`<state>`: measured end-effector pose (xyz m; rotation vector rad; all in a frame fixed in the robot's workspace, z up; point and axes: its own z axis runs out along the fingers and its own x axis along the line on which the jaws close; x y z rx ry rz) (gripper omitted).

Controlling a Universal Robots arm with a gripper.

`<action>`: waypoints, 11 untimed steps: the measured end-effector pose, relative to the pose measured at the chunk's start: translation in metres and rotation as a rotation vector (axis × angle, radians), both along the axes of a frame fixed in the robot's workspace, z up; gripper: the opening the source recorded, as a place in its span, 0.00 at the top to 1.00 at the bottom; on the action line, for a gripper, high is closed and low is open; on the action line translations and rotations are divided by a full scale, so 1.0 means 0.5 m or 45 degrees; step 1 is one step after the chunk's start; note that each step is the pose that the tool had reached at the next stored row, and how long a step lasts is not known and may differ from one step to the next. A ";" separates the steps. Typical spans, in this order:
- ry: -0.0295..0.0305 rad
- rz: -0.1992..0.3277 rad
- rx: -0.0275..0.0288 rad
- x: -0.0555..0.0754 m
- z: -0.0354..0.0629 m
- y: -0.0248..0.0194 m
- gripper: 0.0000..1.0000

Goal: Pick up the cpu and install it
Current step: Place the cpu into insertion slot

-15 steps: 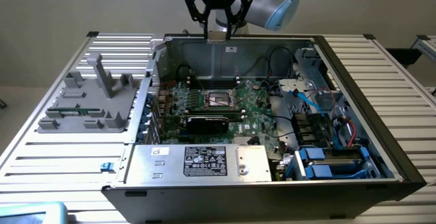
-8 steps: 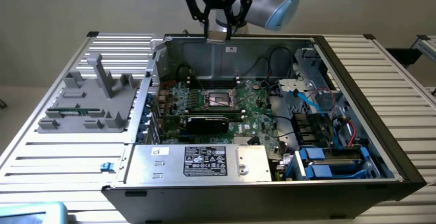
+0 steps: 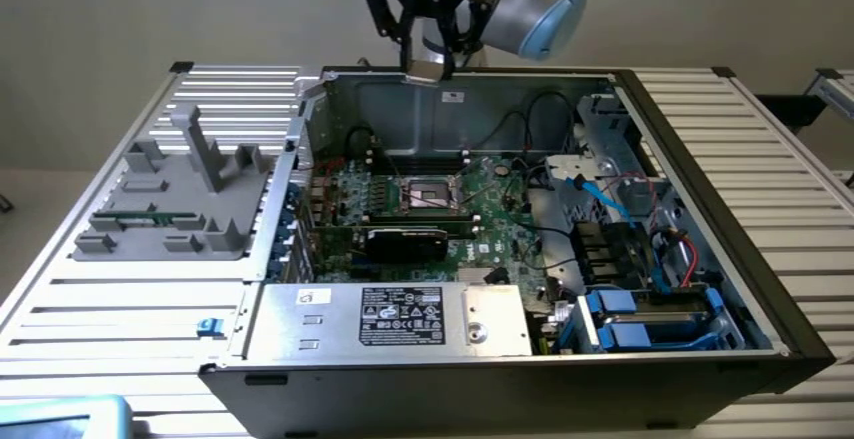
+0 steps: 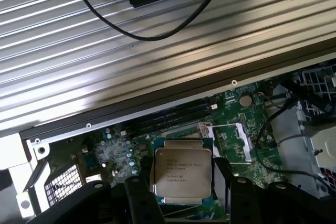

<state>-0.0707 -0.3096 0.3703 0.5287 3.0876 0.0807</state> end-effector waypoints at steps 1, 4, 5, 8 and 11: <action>-0.0001 -0.020 0.0001 0.000 0.000 0.0000 0.46; -0.0001 -0.082 0.0001 0.000 0.000 0.0000 0.46; -0.0001 -0.103 0.0001 0.000 0.000 0.0000 0.46; 0.0001 -0.166 0.0000 0.000 0.000 0.0000 0.46; 0.0000 -0.234 0.0000 0.000 -0.001 0.0000 0.46</action>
